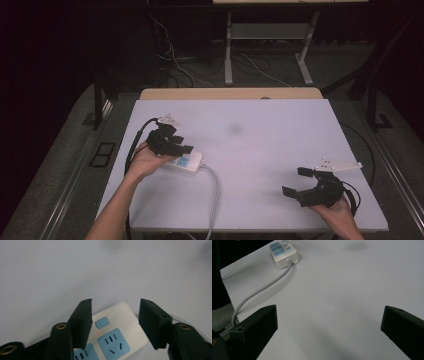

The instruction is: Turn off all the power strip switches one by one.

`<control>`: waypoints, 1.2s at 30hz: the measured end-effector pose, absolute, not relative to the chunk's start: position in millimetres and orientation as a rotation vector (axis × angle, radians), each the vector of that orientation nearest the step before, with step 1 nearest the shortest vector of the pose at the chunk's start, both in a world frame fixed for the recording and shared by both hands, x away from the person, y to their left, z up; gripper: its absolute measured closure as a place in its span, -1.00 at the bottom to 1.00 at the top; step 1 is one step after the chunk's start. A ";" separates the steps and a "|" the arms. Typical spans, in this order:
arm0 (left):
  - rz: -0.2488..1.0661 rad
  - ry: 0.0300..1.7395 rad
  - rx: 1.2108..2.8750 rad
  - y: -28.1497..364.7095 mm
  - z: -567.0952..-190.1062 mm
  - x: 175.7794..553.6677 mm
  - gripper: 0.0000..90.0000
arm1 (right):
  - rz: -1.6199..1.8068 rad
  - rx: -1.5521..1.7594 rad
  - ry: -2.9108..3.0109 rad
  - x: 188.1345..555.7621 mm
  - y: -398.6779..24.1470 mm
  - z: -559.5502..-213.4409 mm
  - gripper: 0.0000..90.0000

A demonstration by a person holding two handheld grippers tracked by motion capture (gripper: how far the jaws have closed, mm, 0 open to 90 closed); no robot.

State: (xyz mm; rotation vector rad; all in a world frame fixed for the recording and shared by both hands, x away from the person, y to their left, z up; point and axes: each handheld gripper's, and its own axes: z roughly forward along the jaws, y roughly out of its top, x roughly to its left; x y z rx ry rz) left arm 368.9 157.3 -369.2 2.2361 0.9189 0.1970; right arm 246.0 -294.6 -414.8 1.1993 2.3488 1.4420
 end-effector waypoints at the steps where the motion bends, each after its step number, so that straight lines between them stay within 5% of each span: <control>1: 0.196 0.921 2.233 157.6 -369.8 369.5 0.05 | 1.441 1.199 2.349 246.0 -294.5 -414.8 -0.99; 4: 0.182 0.919 2.232 159.0 -371.3 371.8 0.34 | 1.440 1.197 2.352 246.1 -294.5 -414.9 -0.98; 16: 0.145 0.927 2.270 157.8 -381.2 380.7 0.97 | 1.435 1.194 2.357 245.7 -294.2 -414.9 -0.98; 36: 0.131 0.925 2.333 151.5 -396.6 389.9 0.98 | 1.422 1.186 2.370 245.1 -293.5 -415.1 -0.98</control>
